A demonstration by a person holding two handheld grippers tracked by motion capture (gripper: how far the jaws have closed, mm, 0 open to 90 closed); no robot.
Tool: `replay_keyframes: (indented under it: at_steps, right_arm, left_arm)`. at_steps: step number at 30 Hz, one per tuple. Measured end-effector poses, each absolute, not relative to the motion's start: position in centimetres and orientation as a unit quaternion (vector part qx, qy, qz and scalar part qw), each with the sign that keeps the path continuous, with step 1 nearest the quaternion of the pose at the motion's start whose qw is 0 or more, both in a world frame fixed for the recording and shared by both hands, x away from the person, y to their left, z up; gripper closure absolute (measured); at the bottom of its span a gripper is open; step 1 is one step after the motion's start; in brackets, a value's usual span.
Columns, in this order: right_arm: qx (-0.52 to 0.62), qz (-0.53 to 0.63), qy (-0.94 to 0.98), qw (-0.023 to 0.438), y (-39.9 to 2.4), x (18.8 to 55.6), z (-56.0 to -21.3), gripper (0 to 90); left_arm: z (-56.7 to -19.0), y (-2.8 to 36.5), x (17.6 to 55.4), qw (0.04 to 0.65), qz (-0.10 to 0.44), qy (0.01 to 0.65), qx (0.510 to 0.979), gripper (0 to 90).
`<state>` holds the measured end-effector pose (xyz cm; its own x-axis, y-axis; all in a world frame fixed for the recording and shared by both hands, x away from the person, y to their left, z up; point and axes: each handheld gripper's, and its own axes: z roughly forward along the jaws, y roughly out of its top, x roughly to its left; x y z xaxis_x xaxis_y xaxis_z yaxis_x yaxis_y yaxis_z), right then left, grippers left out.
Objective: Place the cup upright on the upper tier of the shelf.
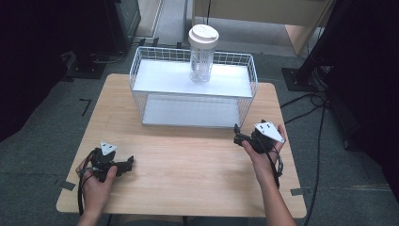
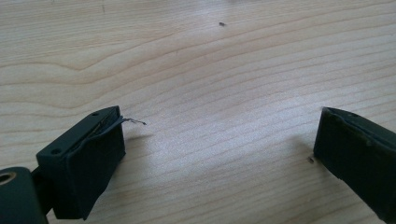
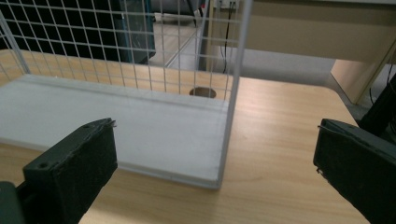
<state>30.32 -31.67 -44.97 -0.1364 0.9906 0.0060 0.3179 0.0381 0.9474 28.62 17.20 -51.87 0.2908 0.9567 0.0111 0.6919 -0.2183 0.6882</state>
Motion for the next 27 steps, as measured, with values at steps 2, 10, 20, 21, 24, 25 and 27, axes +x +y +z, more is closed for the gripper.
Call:
replay_keyframes:
  at_steps: [2, 10, 20, 21, 24, 25, 27]
  right_arm:
    - [0.543, 0.438, 0.609, 0.377, -32.0, 30.0, -45.5, 0.0]
    - [0.561, 0.42, 0.609, 0.372, -33.7, 28.6, -47.6, 0.0]
    - [0.578, 0.4, 0.609, 0.367, -35.3, 27.1, -49.5, 0.0]
    - [0.581, 0.398, 0.609, 0.365, -35.4, 26.9, -49.7, 0.0]
    - [0.587, 0.39, 0.609, 0.364, -36.1, 26.3, -50.4, 0.0]
    - [0.589, 0.387, 0.609, 0.364, -36.3, 26.1, -50.6, 0.0]
    - [0.593, 0.378, 0.61, 0.366, -36.7, 25.6, -51.0, 0.0]
  left_arm:
    - [-51.9, 17.2, 28.6, 0.295, 0.225, 0.551, 0.747, 2.4]
    - [-51.9, 17.2, 28.6, 0.295, 0.225, 0.551, 0.748, 2.5]
    - [-51.9, 17.2, 28.6, 0.295, 0.224, 0.552, 0.747, 2.4]
    - [-51.9, 17.2, 28.6, 0.294, 0.224, 0.551, 0.748, 2.4]
    - [-51.9, 17.2, 28.6, 0.295, 0.224, 0.552, 0.747, 2.4]
    - [-51.9, 17.2, 28.6, 0.295, 0.224, 0.552, 0.747, 2.4]
    - [-51.9, 17.2, 28.6, 0.295, 0.224, 0.552, 0.747, 2.4]
